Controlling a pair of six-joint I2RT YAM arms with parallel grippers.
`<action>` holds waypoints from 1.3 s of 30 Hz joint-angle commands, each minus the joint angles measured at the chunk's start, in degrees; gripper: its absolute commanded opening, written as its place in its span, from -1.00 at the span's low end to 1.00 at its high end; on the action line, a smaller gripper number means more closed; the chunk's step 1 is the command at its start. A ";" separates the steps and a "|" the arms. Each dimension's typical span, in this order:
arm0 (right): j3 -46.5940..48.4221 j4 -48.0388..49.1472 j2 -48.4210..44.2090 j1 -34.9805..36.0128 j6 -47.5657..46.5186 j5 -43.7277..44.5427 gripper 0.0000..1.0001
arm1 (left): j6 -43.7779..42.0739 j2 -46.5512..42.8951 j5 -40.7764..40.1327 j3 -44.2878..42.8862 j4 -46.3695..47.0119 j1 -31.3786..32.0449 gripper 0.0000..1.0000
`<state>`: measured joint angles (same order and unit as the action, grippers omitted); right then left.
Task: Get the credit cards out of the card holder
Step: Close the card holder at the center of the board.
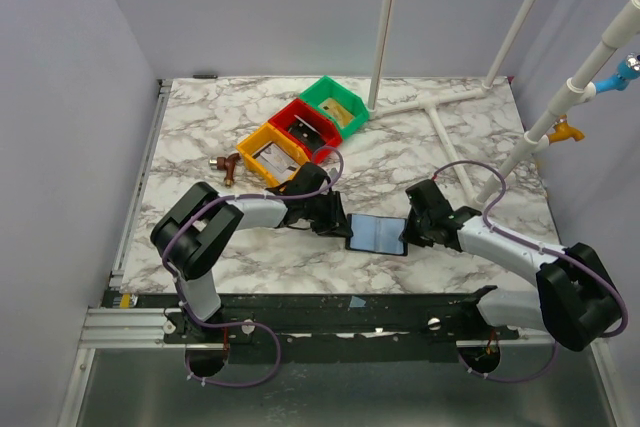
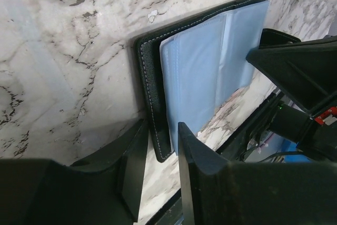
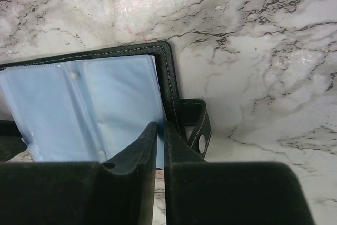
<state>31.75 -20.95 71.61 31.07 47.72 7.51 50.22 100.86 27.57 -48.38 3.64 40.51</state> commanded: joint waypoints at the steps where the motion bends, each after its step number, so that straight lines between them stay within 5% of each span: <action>1: -1.26 1.56 2.66 0.83 -0.20 1.12 -0.83 | 1.86 -0.26 3.94 -1.12 2.04 0.53 -0.44; 18: -0.76 4.28 4.83 2.62 0.96 -0.78 -0.94 | 2.89 -5.16 5.59 -1.48 2.16 0.83 -0.60; 28: 0.61 6.09 7.35 4.65 1.90 -2.03 -0.96 | 2.74 -3.71 6.09 -5.10 0.84 2.76 -0.52; 33: 1.14 6.28 7.83 5.16 2.22 -2.26 -0.96 | 2.70 -2.93 5.93 -7.16 0.22 3.60 -0.29; 39: 1.73 4.51 5.85 5.31 2.48 -0.91 -0.97 | 2.87 -1.21 5.83 -8.96 0.20 4.11 -0.31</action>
<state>33.61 -13.08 77.23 35.33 49.45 7.18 53.19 98.08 32.16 -55.55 3.73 44.01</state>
